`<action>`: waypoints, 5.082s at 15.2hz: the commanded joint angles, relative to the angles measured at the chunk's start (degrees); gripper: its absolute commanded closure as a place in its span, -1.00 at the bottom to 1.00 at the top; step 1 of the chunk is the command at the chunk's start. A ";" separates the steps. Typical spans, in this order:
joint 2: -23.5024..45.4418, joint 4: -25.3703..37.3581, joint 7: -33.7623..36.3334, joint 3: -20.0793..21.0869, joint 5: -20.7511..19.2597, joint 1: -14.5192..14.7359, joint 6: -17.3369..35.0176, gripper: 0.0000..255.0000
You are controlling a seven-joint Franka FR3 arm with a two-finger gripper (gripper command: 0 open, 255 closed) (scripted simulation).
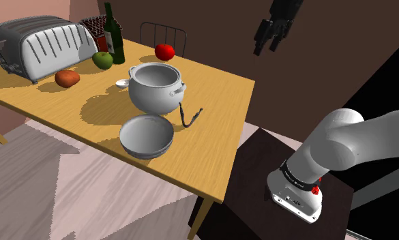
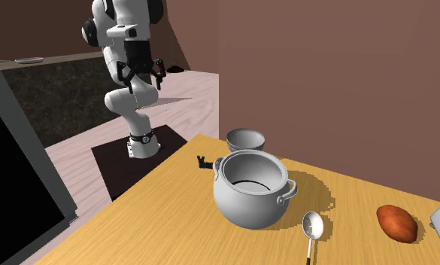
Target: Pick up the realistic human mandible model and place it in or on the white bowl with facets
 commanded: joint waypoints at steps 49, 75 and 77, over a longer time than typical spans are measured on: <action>50.31 -7.12 56.23 23.65 -14.14 -1.96 57.50 1.00; 52.49 -4.09 29.73 22.78 13.68 -8.62 58.01 -1.00; 54.01 -4.07 30.13 22.66 13.10 -8.34 59.50 -1.00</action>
